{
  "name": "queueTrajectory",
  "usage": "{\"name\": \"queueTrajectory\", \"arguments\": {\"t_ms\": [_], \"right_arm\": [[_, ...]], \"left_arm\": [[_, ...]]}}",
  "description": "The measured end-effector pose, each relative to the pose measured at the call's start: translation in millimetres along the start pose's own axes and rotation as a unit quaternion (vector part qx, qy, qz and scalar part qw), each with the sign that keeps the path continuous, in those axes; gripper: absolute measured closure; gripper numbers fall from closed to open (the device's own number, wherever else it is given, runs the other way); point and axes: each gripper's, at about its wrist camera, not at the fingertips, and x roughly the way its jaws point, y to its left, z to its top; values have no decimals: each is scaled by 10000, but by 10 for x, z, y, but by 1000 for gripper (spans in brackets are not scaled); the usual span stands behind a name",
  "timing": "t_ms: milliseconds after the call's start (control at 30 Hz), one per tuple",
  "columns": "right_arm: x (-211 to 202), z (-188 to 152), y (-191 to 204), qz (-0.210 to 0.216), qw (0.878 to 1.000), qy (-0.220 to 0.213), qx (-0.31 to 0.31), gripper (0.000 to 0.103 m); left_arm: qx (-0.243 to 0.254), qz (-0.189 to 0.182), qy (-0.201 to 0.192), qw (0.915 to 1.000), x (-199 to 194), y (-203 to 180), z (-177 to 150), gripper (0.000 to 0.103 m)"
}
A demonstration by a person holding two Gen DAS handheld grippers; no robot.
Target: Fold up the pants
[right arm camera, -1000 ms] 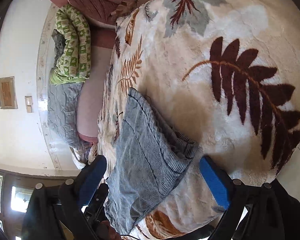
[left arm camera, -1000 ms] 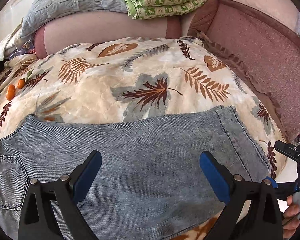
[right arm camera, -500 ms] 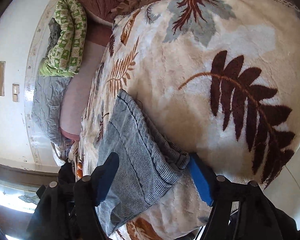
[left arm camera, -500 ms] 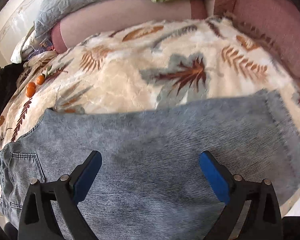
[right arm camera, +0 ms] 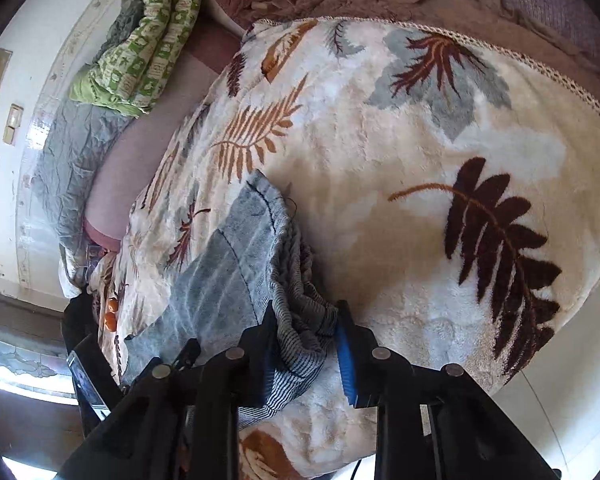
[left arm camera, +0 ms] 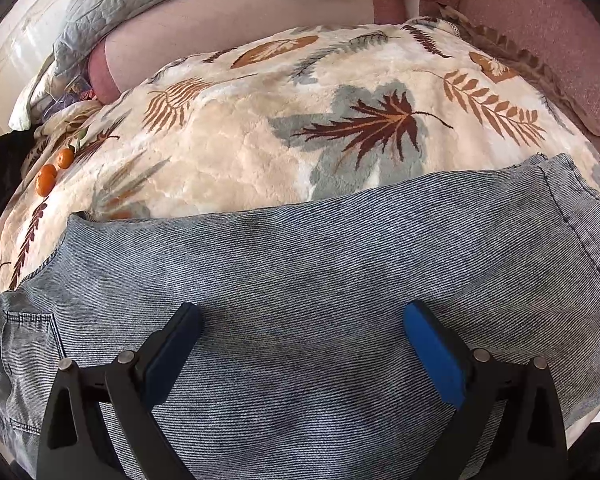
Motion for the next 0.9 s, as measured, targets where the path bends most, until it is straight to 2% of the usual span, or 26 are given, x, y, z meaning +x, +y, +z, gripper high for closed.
{"name": "queueTrajectory", "arguments": {"t_ms": [133, 267, 333, 367, 400, 467, 533, 633, 700, 733, 767, 800, 833, 867, 900], "right_arm": [[-170, -23, 487, -112, 9976, -249, -628, 76], [-337, -217, 1244, -70, 9862, -556, -1561, 76], [-392, -438, 1694, 29, 9747, -662, -2134, 76], [-406, -589, 1919, 81, 9665, -717, -2465, 76], [-404, -762, 2125, 130, 9572, -754, -2790, 76], [-300, -1169, 2476, 230, 9366, -693, -3428, 76], [-76, -1615, 2710, 296, 9164, -467, -3965, 76], [446, -2219, 2810, 266, 8938, 141, -4474, 76], [859, -2553, 2791, 44, 8773, 526, -4771, 76], [1066, -2652, 2739, 16, 8772, 829, -4730, 72], [1196, -2700, 2680, 27, 8820, 950, -4615, 69], [1184, -2697, 2648, 152, 8867, 760, -4559, 69], [1139, -2654, 2627, 433, 8912, 766, -4450, 59], [1103, -2583, 2595, 797, 8974, 1025, -4217, 39], [1035, -2489, 2542, 1131, 9062, 1201, -3893, 33]], "left_arm": [[-174, -264, 48, 9995, 11, 73, 17, 1], [-427, -860, 73, 9954, -47, 268, 29, 6], [-882, -1313, 80, 9874, -144, 527, 5, 24], [-1205, -1569, 100, 9802, -199, 727, -30, 26], [-1542, -1673, 70, 9737, -270, 955, -90, 26], [-2118, -1585, -166, 9642, -446, 1473, -259, 26], [-2490, -1245, -378, 9597, -607, 1975, -461, 26], [-2844, -760, -504, 9544, -774, 2579, -800, 26], [-2961, -467, -528, 9525, -846, 2828, -993, 26], [-2978, -408, -518, 9523, -861, 2904, -1057, 26], [-2976, -371, -510, 9526, -888, 2962, -1104, 26], [-2956, -360, -520, 9532, -916, 2975, -1132, 26], [-2918, -403, -553, 9540, -954, 2975, -1157, 26], [-2872, -471, -590, 9549, -992, 2946, -1154, 26], [-2816, -553, -630, 9559, -1031, 2896, -1132, 26]]}}
